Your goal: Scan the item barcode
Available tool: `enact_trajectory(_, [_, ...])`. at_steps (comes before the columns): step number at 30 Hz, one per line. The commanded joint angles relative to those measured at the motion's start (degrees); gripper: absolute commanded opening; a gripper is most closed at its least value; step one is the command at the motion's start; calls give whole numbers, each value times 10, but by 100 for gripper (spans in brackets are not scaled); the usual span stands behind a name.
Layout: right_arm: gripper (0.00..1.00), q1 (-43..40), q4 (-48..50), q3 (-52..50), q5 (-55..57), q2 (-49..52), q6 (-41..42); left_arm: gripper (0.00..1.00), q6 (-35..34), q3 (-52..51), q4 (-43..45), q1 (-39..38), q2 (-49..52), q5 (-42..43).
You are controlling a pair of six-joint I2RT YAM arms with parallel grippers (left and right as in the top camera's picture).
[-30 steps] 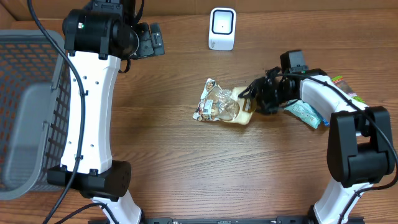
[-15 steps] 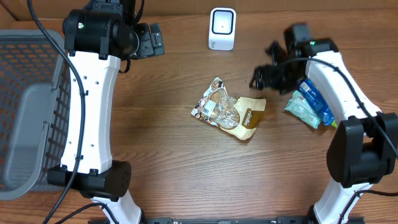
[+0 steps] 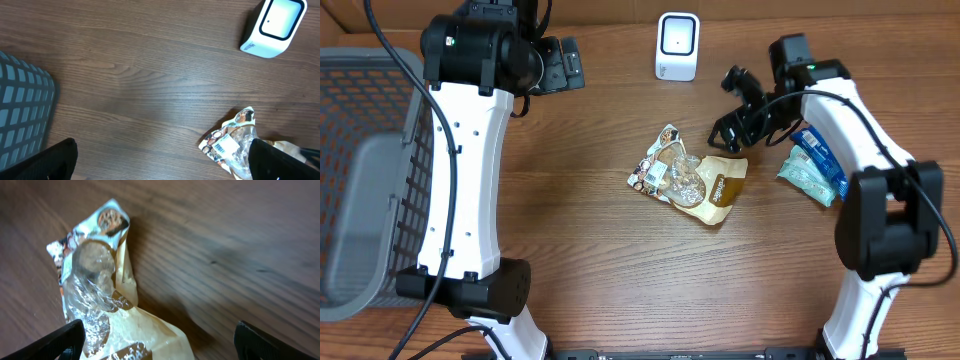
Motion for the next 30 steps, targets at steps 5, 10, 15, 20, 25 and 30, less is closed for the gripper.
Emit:
enact_trajectory(5, [96, 15, -8, -5, -68, 49, -59, 100, -10, -1, 1, -1, 1, 0])
enact_trajectory(10, [95, 42, -7, -6, -69, 71, -62, 100, -10, -1, 1, -1, 1, 0])
enact_trajectory(15, [83, 61, -7, -8, -45, 97, -59, 100, -10, -1, 1, -1, 1, 0])
enact_trajectory(20, [72, 61, -10, -8, -39, 105, -29, 100, -10, -1, 1, -1, 1, 0])
enact_trajectory(25, [53, 61, -20, -8, -56, 105, -3, 100, -10, -1, 1, -1, 1, 0])
enact_trajectory(30, [17, 61, -37, -8, -57, 105, 45, 100, -10, -1, 1, -1, 1, 0])
